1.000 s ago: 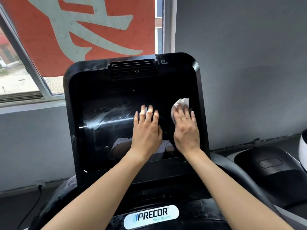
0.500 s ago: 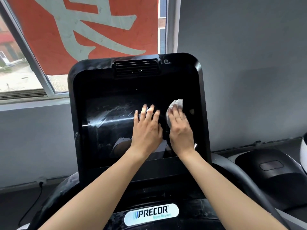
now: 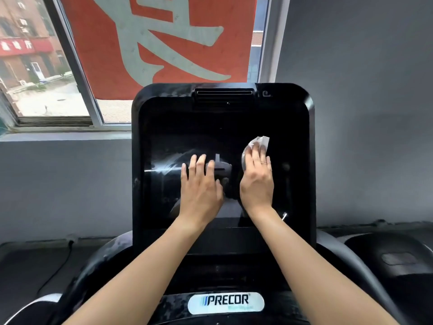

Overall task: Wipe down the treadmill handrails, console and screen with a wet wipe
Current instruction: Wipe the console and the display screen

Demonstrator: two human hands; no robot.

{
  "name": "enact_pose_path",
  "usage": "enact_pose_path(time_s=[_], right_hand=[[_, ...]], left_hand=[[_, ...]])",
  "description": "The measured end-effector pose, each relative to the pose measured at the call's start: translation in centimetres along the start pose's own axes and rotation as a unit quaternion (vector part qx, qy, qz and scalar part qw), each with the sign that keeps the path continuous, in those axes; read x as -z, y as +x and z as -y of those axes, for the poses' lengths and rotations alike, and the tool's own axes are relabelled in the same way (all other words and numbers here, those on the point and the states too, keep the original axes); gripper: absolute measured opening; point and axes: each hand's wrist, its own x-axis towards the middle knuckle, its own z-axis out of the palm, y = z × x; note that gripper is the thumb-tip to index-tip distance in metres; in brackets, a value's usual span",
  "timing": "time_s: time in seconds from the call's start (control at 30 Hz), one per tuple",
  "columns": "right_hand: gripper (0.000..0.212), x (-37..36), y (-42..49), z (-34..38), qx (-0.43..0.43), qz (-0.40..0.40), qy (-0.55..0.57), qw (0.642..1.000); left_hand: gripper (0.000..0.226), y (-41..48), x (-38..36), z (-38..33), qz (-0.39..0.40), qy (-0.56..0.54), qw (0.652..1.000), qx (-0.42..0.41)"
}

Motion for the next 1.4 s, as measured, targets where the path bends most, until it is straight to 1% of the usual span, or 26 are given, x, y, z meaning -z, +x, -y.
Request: enact_pose_path(time_s=[0.1, 0.2, 0.23, 0.27, 0.3, 0.37, 0.4, 0.43, 0.47, 0.5, 0.57, 0.67, 0.73, 0.77, 0.8, 0.83, 0.93, 1.0, 1.07, 1.13, 1.2, 1.27, 1.33, 1.4], right_hand=[[0.065, -0.6, -0.1, 1.4, 0.093, 0.041, 0.003, 0.995], [0.066, -0.1, 0.0, 1.1, 0.216, 0.090, -0.026, 0.972], [0.065, 0.3, 0.3, 0.7, 0.236, 0.093, -0.043, 0.966], [0.064, 0.5, 0.8, 0.2, 0.233, 0.088, -0.055, 0.967], [0.063, 0.5, 1.2, -0.2, 0.203, 0.073, -0.058, 0.975], [0.063, 0.5, 1.8, -0.4, 0.096, 0.036, -0.041, 0.994], [0.064, 0.4, 1.8, 0.0, 0.051, 0.024, -0.030, 0.998], [0.066, 0.2, 1.8, 0.7, 0.024, 0.018, -0.020, 0.999], [0.067, -0.1, 1.6, 1.5, 0.016, 0.017, -0.012, 1.000], [0.069, -0.4, 1.3, 2.3, 0.025, 0.020, -0.006, 0.999], [0.069, -1.1, 0.4, 3.6, 0.084, 0.038, 0.000, 0.996], [0.068, -1.6, -0.7, 4.1, 0.205, 0.089, -0.011, 0.975], [0.067, -1.1, -0.3, 3.6, 0.257, 0.106, -0.038, 0.960], [0.066, -0.8, 0.1, 3.2, 0.268, 0.105, -0.052, 0.956], [0.065, -0.6, 0.7, 2.9, 0.260, 0.099, -0.062, 0.959], [0.066, -0.4, 1.2, 2.8, 0.231, 0.089, -0.064, 0.967], [0.066, -0.5, 2.1, 3.5, 0.104, 0.054, -0.045, 0.992], [0.065, -1.3, 1.6, 5.1, 0.063, 0.044, -0.028, 0.997], [0.064, -2.1, 0.6, 6.6, 0.069, 0.049, -0.011, 0.996], [0.066, -2.7, -0.3, 7.4, 0.124, 0.077, 0.001, 0.989], [0.067, -2.8, -0.7, 7.4, 0.192, 0.100, -0.021, 0.976], [0.064, -2.5, 0.1, 6.8, 0.224, 0.099, -0.051, 0.968], [0.063, -2.2, 1.4, 6.7, 0.204, 0.086, -0.070, 0.973], [0.064, -2.3, 2.3, 7.6, 0.143, 0.079, -0.068, 0.984]], left_hand=[[0.059, -0.3, 0.2, 1.1, 0.005, 0.011, 1.000, 0.026], [0.065, -0.5, 0.4, 1.8, 0.007, 0.021, 0.999, 0.047], [0.066, -0.6, 0.4, 2.0, 0.007, 0.022, 0.998, 0.052], [0.067, -0.6, 0.4, 2.2, 0.007, 0.024, 0.998, 0.056], [0.067, -0.7, 0.4, 2.4, 0.008, 0.025, 0.998, 0.058], [0.066, -0.7, 0.5, 2.8, 0.014, 0.029, 0.998, 0.057], [0.066, -0.8, 0.5, 3.0, 0.019, 0.034, 0.998, 0.053], [0.066, -0.8, 0.5, 3.2, 0.024, 0.038, 0.998, 0.049], [0.066, -0.8, 0.6, 3.4, 0.029, 0.039, 0.998, 0.044], [0.065, -0.8, 0.7, 3.6, 0.033, 0.037, 0.998, 0.039], [0.065, -0.8, 0.8, 3.9, 0.037, 0.035, 0.998, 0.027], [0.065, -0.8, 1.0, 4.3, 0.037, 0.035, 0.999, 0.013], [0.066, -0.8, 1.0, 4.6, 0.035, 0.034, 0.999, 0.009], [0.066, -0.8, 1.0, 4.6, 0.036, 0.032, 0.999, 0.007], [0.066, -0.8, 1.0, 4.7, 0.037, 0.031, 0.999, 0.006], [0.066, -0.8, 1.0, 4.7, 0.038, 0.031, 0.999, 0.005], [0.066, -0.8, 1.2, 4.9, 0.042, 0.030, 0.999, 0.003], [0.066, -0.9, 1.3, 5.3, 0.040, 0.029, 0.999, -0.002], [0.066, -0.9, 1.5, 5.7, 0.041, 0.035, 0.999, -0.008], [0.066, -1.1, 1.7, 6.1, 0.036, 0.045, 0.998, -0.007], [0.064, -1.4, 2.1, 6.5, 0.024, 0.050, 0.998, 0.011], [0.061, -1.7, 2.4, 7.2, 0.008, 0.059, 0.998, 0.033], [0.062, -2.0, 2.8, 8.1, -0.004, 0.068, 0.996, 0.055], [0.063, -2.3, 3.1, 9.1, -0.019, 0.069, 0.995, 0.076]])
